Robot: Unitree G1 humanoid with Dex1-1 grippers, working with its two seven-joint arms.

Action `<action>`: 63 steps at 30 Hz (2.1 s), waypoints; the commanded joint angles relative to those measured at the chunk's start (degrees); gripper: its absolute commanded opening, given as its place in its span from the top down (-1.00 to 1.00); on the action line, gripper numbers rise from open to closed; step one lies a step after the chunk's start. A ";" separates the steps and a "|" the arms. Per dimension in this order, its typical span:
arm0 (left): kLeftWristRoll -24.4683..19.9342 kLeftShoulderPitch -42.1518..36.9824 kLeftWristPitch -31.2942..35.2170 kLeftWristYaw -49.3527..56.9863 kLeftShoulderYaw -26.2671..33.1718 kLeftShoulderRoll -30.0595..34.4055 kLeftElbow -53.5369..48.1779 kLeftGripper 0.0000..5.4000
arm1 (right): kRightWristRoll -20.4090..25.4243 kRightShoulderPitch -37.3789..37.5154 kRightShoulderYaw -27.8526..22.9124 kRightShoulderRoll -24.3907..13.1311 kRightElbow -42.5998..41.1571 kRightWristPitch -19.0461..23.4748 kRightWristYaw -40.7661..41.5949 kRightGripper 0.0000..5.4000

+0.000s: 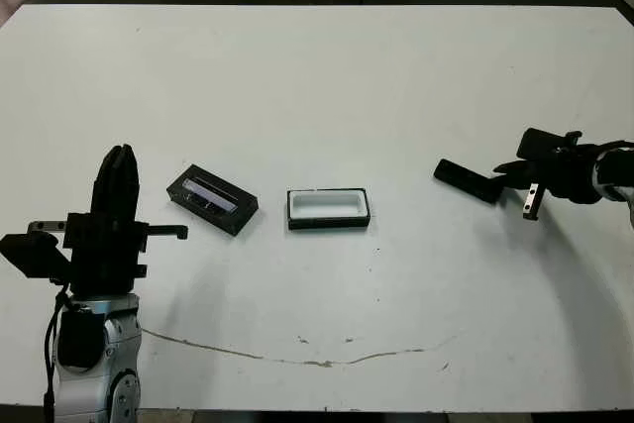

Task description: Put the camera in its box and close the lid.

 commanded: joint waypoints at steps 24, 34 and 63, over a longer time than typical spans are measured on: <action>0.98 0.61 -1.09 -0.18 -0.01 -0.13 1.63 1.00 | 1.98 6.45 1.93 -0.47 -16.08 9.76 6.74 1.00; 0.14 0.63 -0.88 -0.78 0.08 0.16 1.87 1.00 | 1.87 7.40 2.01 -0.82 -18.51 10.34 6.81 1.00; -0.08 0.54 -1.25 -1.54 0.31 0.16 2.44 1.00 | 24.09 25.94 -27.43 8.08 -59.43 28.70 -18.40 1.00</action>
